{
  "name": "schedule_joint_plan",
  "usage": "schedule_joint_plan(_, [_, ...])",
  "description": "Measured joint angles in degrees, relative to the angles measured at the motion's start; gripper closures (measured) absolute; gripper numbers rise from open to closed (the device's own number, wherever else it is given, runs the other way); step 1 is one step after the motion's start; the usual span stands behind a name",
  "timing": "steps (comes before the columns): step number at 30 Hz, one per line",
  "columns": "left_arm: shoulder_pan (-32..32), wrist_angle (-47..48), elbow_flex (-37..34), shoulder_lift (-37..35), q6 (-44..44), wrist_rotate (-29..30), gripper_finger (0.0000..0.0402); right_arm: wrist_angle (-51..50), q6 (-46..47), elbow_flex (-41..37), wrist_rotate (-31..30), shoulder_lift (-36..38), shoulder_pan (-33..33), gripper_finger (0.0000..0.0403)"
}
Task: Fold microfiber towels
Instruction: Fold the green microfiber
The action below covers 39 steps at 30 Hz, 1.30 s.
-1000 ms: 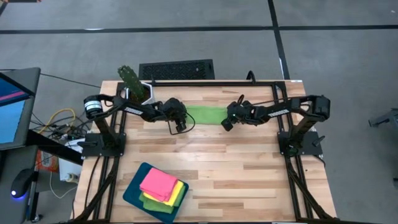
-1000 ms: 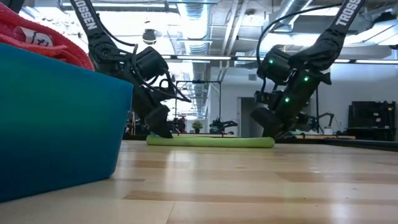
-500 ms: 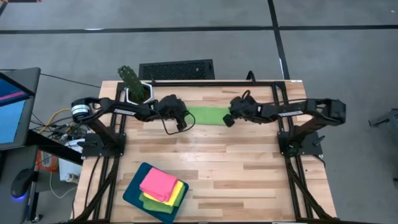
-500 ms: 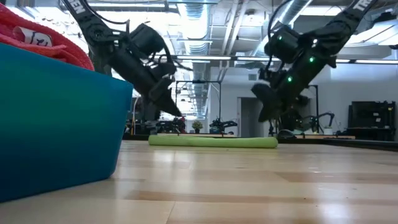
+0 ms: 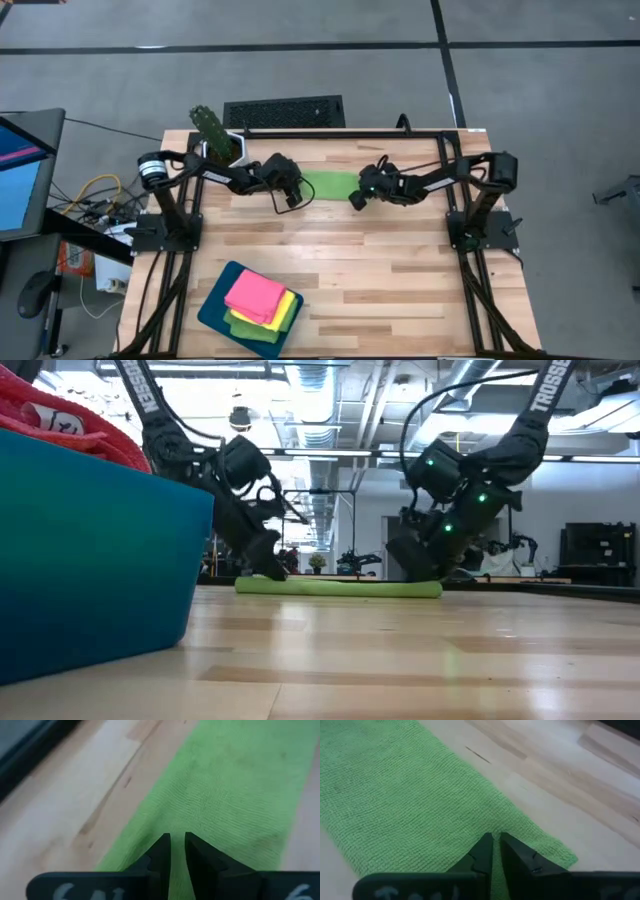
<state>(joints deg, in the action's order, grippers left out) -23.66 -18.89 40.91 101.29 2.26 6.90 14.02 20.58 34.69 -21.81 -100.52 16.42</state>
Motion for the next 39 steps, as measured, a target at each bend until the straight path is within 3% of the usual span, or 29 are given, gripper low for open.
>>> schedule_joint_plan(5, [-0.2,-0.6,0.1,2.3,-0.8,0.0,0.0352,0.0,0.3,0.1,-0.6,-0.6,-0.7,0.0340])
schedule_joint_plan(10, [0.1,-0.4,0.2,2.3,-2.1,-0.2,0.0352,-3.3,-2.8,-0.6,-0.6,6.3,-1.2,0.0340])
schedule_joint_plan(14, [0.9,0.9,0.0,-1.0,-2.6,-0.2,0.0352,-2.0,-5.7,-0.4,-2.1,14.0,-1.0,0.0340])
schedule_joint_plan(19, [2.7,2.3,0.0,-6.5,-2.8,-0.5,0.0352,-1.2,-7.6,-0.4,-1.4,16.8,-4.3,0.0340])
schedule_joint_plan(27, [7.5,6.1,-0.2,-9.4,-4.2,-4.7,0.0358,4.7,-7.3,-0.4,-2.6,5.1,-11.9,0.0340])
schedule_joint_plan(33, [10.3,2.3,-6.6,-9.4,-5.3,4.6,0.0394,8.9,-3.9,-0.3,-4.2,-2.9,-12.7,0.0340])
schedule_joint_plan(39, [10.2,-4.3,-13.8,-9.4,-9.3,7.9,0.0397,10.0,-3.0,-0.1,-4.4,-4.1,-12.7,0.0340])
